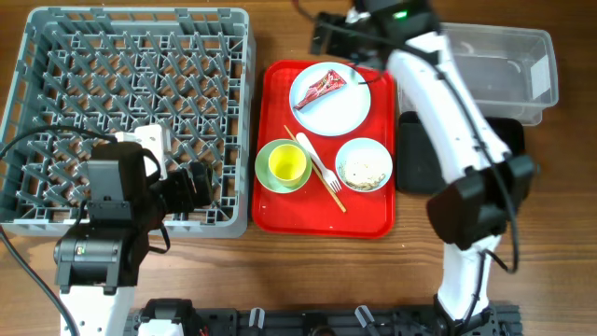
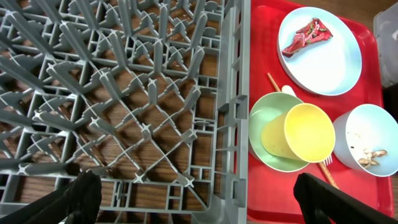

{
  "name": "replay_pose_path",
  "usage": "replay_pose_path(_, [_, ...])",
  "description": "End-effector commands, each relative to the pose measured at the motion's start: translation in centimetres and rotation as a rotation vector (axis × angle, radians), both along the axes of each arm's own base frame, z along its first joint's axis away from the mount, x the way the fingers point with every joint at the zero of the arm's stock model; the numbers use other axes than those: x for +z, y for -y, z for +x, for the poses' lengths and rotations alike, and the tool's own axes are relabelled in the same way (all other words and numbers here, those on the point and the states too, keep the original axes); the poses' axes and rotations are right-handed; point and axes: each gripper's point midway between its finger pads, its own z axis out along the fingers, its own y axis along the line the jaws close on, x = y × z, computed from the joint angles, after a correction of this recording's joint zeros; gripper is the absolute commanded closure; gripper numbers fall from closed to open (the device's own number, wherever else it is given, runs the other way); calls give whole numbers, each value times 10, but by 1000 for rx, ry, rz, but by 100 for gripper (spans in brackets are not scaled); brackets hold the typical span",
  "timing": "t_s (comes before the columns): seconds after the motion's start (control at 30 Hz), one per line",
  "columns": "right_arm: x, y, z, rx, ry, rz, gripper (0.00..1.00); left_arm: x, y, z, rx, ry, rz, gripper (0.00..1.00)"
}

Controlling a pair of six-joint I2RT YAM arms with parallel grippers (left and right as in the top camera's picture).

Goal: Sort waste into correct bins and load items into the dishwasher rack
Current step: 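Grasp the red strawberry candy wrapper with the right gripper, then carry the wrapper right and drop it into the clear bin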

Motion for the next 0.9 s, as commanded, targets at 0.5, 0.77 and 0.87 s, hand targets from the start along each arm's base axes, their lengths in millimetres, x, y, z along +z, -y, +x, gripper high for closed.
replay_pose_path(0.5, [-166, -15, 7, -220, -240, -94, 5, 3, 3, 1, -8, -5, -9, 0])
replay_pose_path(0.77, [-195, -5, -13, -221, -311, -137, 6, 3, 3, 0, -8, -9, -8, 0])
replay_pose_path(0.87, [-201, -2, -20, -220, -335, -148, 23, 3, 3, 0, -8, -9, -8, 0])
